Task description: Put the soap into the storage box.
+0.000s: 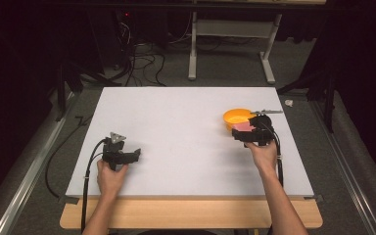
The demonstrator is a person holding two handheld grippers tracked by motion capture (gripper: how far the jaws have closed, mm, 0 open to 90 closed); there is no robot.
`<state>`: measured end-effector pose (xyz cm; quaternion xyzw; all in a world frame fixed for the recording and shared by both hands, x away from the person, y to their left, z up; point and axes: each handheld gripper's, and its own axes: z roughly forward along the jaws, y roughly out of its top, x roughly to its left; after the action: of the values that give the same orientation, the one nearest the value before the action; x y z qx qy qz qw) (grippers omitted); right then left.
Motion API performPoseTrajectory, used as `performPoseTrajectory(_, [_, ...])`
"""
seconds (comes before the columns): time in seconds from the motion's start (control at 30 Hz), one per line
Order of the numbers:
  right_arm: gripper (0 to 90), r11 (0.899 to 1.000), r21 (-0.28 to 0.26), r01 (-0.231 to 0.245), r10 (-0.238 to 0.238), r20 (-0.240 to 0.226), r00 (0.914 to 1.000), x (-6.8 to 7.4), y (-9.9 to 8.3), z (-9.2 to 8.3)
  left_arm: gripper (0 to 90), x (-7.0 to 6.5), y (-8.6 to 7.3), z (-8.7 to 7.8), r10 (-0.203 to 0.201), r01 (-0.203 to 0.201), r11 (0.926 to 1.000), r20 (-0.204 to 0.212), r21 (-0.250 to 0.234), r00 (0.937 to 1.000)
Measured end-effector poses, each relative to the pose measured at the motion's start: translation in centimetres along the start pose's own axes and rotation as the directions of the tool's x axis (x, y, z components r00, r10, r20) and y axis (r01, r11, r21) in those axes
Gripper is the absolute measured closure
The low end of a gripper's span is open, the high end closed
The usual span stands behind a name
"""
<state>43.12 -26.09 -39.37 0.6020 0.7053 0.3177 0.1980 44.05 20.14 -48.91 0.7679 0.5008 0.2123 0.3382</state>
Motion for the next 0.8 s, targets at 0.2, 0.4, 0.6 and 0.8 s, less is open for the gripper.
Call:
performPoseTrajectory(0.2, [13.6, 1.0, -0.003, -0.011, 0.011, 0.02, 0.9997, -0.2, 1.0, 0.1, 15.3, 0.0, 0.0, 0.0, 0.0, 0.0, 1.0, 0.0, 0.0, 1.0])
performPoseTrajectory(0.4, [13.6, 1.0, -0.001, -0.014, 0.014, 0.032, 0.9994, -0.2, 2.1, 0.2, 15.3, 0.0, 0.0, 0.0, 0.0, 0.0, 1.0, 0.0, 0.0, 1.0])
performPoseTrajectory(0.6, [13.5, 1.0, 0.0, -0.014, 0.014, 0.042, 0.999, -0.1, 2.9, 0.5, 15.3, 0.0, 0.0, 0.0, 0.0, 0.0, 1.0, 0.0, 0.0, 1.0])
performPoseTrajectory(0.8, [13.5, 1.0, 0.008, -0.026, 0.025, 0.046, 0.9986, 0.0, 4.2, 1.4, 15.3, 0.0, 0.0, 0.0, 0.001, -0.001, 1.0, -0.001, 0.001, 1.0])
